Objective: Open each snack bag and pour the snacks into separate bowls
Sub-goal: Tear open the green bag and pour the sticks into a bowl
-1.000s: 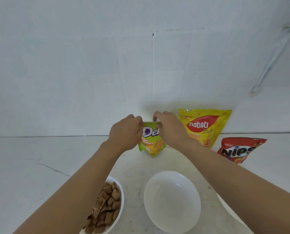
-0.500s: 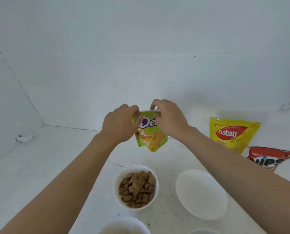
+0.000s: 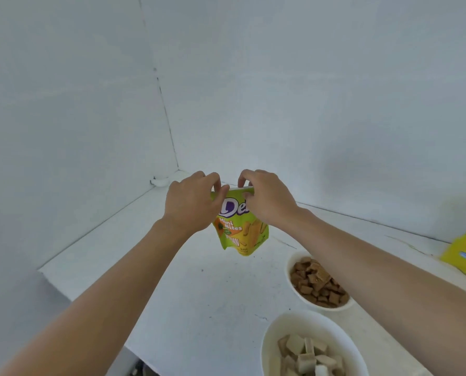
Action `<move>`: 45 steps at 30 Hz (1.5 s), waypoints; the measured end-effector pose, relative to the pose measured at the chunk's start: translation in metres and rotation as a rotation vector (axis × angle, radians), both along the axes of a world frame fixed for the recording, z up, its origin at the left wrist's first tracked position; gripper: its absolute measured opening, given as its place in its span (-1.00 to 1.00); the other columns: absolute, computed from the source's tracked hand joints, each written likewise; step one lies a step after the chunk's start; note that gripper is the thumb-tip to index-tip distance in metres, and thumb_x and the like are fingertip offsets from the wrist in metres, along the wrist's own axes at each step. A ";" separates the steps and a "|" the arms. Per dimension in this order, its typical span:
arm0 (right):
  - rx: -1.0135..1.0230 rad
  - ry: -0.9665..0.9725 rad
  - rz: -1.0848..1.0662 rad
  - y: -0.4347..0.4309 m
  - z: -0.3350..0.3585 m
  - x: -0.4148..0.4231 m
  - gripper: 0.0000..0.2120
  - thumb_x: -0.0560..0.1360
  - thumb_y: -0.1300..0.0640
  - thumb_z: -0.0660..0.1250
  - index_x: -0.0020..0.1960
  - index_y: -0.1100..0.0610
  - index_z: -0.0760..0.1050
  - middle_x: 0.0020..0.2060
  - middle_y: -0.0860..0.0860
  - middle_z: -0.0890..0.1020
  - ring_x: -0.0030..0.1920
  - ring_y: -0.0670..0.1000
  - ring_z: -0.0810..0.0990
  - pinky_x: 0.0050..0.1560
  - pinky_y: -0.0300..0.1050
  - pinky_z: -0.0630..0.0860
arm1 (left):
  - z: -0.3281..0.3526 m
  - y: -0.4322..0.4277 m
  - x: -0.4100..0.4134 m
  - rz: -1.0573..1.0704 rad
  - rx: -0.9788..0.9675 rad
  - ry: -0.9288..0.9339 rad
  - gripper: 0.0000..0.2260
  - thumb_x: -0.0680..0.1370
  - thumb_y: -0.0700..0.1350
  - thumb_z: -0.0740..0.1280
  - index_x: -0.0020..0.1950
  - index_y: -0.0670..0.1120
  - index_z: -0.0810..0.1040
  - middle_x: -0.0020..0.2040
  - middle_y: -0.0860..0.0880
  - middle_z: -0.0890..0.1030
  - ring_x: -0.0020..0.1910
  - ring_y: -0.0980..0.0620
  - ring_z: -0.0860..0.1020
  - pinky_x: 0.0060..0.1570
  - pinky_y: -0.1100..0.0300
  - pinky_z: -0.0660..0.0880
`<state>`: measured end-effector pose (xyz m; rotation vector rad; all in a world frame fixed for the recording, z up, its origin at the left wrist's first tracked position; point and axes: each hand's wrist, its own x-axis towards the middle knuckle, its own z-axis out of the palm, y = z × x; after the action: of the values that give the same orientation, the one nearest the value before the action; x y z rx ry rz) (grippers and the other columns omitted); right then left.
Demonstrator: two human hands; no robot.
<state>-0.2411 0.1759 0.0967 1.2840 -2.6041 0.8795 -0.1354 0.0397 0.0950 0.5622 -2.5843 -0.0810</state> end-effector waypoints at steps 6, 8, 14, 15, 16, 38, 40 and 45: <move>0.019 -0.056 0.014 -0.026 -0.032 0.020 -0.74 0.47 0.31 0.25 0.09 0.05 0.49 -0.03 0.05 0.57 -0.01 0.09 0.54 -0.11 0.04 0.59 | -0.025 -0.026 0.017 0.004 0.024 -0.086 -0.70 0.66 0.19 0.16 -0.01 0.02 0.54 -0.07 0.02 0.59 -0.14 -0.04 0.56 -0.08 0.08 0.41; 0.048 -0.064 0.012 -0.028 -0.046 0.023 -0.75 0.48 0.30 0.25 0.10 0.05 0.49 -0.04 0.05 0.57 0.00 0.10 0.53 -0.09 0.05 0.58 | -0.039 -0.029 0.018 -0.007 0.036 -0.103 -0.71 0.66 0.18 0.17 -0.02 0.02 0.53 -0.08 0.02 0.59 -0.16 -0.04 0.55 -0.08 0.07 0.40; 0.087 -0.083 0.014 -0.024 -0.071 0.022 -0.76 0.50 0.29 0.24 0.11 0.06 0.47 -0.09 0.03 0.51 -0.02 0.10 0.51 -0.15 0.01 0.52 | -0.075 -0.024 0.019 -0.099 0.088 -0.111 -0.77 0.66 0.15 0.19 0.06 0.00 0.45 -0.17 0.04 0.54 -0.24 -0.07 0.53 -0.15 0.07 0.41; 0.089 -0.060 0.011 -0.022 -0.072 0.021 -0.76 0.51 0.28 0.24 0.12 0.06 0.47 -0.09 0.03 0.51 -0.02 0.09 0.50 -0.15 0.01 0.53 | -0.078 -0.023 0.018 -0.110 0.090 -0.101 -0.78 0.66 0.14 0.20 0.07 -0.01 0.43 -0.17 0.04 0.54 -0.25 -0.07 0.53 -0.16 0.07 0.42; 0.096 -0.028 0.009 -0.021 -0.072 0.020 -0.78 0.52 0.26 0.23 0.13 0.06 0.47 -0.09 0.02 0.50 -0.02 0.08 0.49 -0.14 0.01 0.53 | -0.079 -0.023 0.017 -0.118 0.092 -0.093 -0.79 0.66 0.13 0.21 0.08 0.00 0.43 -0.17 0.04 0.55 -0.25 -0.07 0.54 -0.15 0.06 0.43; 0.085 0.207 -0.038 -0.010 -0.076 0.007 -0.94 0.50 0.23 0.32 -0.04 0.15 0.55 -0.06 0.03 0.51 0.06 0.09 0.42 -0.08 0.03 0.48 | -0.067 -0.021 -0.005 -0.183 0.025 -0.247 -0.83 0.67 0.07 0.20 0.11 -0.01 0.43 0.04 0.01 0.63 -0.05 -0.05 0.59 -0.01 0.02 0.52; 0.106 0.194 -0.005 -0.009 -0.077 0.006 -0.93 0.50 0.27 0.31 -0.05 0.15 0.52 -0.07 0.01 0.51 0.05 0.07 0.40 -0.10 -0.04 0.38 | -0.063 -0.021 -0.006 -0.191 0.046 -0.286 -0.83 0.68 0.06 0.19 0.12 -0.02 0.43 0.06 -0.01 0.64 -0.03 -0.06 0.59 -0.04 0.04 0.54; 0.100 0.165 0.047 -0.007 -0.078 0.005 -0.90 0.48 0.32 0.29 -0.08 0.15 0.48 -0.11 0.00 0.51 -0.01 0.07 0.40 -0.12 -0.04 0.32 | -0.056 -0.019 -0.007 -0.270 0.307 -0.289 -0.89 0.66 -0.08 0.28 0.12 -0.09 0.54 0.12 -0.08 0.65 0.09 -0.06 0.60 0.06 0.01 0.61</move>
<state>-0.2357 0.1689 0.0185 1.3836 -2.5272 0.6264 -0.1420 0.0211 0.0393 0.3459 -2.9403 -0.5294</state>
